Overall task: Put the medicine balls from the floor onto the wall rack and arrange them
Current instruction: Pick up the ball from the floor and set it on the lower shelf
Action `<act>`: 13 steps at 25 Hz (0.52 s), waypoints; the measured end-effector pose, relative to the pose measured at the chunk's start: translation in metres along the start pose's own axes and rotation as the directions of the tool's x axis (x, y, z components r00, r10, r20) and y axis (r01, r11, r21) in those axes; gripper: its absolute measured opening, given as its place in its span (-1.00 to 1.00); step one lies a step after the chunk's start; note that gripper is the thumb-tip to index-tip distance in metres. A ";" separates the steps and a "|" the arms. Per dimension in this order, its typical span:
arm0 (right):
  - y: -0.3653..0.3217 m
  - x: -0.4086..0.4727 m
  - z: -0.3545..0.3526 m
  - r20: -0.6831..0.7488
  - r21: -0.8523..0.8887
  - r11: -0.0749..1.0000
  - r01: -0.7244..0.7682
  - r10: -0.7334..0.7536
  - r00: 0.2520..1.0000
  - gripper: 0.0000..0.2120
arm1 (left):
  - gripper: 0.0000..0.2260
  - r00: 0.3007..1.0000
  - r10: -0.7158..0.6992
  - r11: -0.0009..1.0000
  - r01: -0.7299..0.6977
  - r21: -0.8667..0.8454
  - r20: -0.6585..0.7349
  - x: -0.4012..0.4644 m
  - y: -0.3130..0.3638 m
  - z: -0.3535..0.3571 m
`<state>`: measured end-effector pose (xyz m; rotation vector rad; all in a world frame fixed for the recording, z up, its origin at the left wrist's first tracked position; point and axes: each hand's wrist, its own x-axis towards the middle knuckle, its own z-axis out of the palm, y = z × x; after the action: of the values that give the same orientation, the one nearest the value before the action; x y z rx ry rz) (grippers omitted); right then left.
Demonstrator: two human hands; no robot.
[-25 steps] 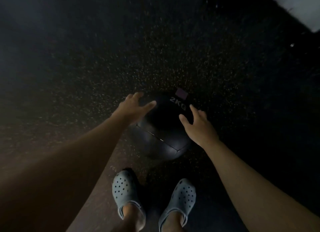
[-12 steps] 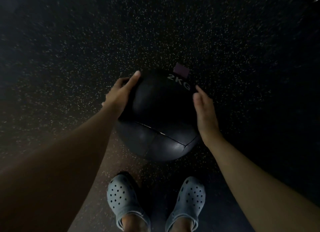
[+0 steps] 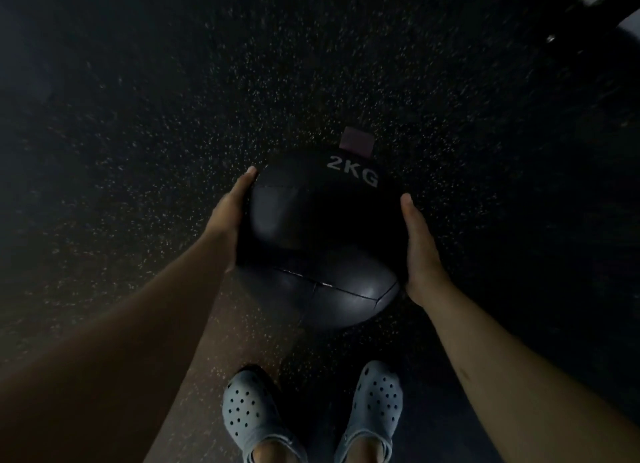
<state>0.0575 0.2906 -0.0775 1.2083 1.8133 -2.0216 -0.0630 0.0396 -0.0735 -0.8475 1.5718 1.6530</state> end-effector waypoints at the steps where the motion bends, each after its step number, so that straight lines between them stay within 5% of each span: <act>1: -0.032 -0.011 -0.013 -0.017 -0.003 1.000 0.031 -0.031 0.999 -0.12 | -0.50 0.999 0.029 0.999 -0.029 0.016 0.032 -0.021 0.023 0.018; 6: -0.218 -0.090 -0.104 -0.166 0.060 0.965 0.256 -0.243 0.956 -0.50 | -0.45 0.961 0.200 0.968 -0.224 0.113 0.192 -0.153 0.154 0.126; 9: -0.341 -0.174 -0.185 -0.317 0.132 0.892 0.431 -0.374 0.872 -0.60 | -0.30 0.905 0.309 0.917 -0.365 0.161 0.293 -0.268 0.243 0.223; 13: -0.476 -0.293 -0.296 -0.467 0.152 0.745 0.650 -0.525 0.711 -0.69 | -0.48 0.755 0.449 0.847 -0.530 0.042 0.477 -0.433 0.325 0.358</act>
<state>0.0938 0.5618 0.4929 1.3026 2.4050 -2.6472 -0.0976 0.3686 0.4846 0.0837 1.6429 1.8559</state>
